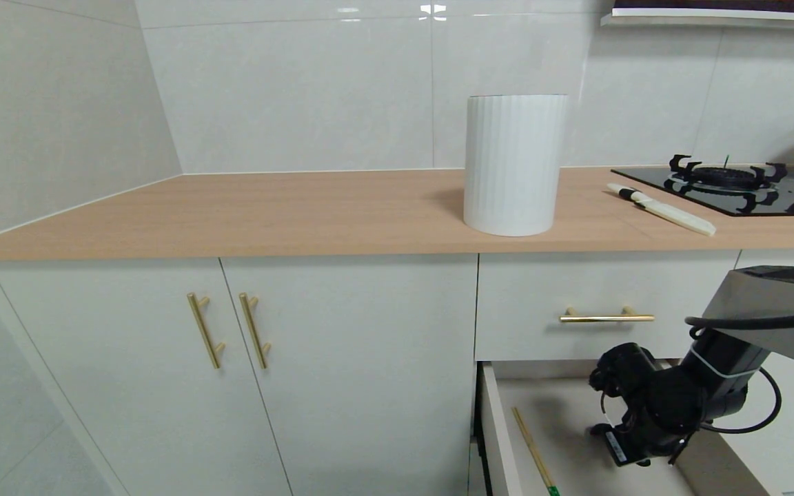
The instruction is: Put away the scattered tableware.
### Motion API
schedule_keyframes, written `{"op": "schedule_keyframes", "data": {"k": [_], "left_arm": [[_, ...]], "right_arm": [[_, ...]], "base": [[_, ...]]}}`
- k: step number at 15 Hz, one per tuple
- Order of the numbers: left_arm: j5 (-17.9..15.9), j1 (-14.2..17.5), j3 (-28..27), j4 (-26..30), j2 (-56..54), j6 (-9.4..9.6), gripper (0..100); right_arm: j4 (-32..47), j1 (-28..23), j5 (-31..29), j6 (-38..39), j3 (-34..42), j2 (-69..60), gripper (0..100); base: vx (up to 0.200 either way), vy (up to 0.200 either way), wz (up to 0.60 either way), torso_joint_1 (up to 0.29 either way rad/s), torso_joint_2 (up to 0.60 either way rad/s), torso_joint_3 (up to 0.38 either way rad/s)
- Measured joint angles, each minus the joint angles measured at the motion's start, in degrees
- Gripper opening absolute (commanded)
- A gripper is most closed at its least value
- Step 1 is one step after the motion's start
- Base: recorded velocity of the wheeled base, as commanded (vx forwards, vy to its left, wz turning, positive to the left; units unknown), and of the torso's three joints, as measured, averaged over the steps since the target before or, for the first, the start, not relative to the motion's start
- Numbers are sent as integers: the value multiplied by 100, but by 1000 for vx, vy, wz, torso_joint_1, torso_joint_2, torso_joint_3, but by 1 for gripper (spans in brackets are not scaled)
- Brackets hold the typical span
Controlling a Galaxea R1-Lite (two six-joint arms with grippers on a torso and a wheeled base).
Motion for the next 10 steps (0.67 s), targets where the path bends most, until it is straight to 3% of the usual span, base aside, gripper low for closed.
{"op": "schedule_keyframes", "data": {"k": [1, 10], "left_arm": [[2, 0, 0, 0, 0, -2, 100], [2, -2, 0, 0, 0, 0, 100]], "right_arm": [[0, 0, -6, 0, 0, 4, 100], [2, 0, -13, 0, -11, 6, 100]], "base": [[0, 0, 0, 0, 0, 0], [0, 0, 0, 0, 0, 0]]}}
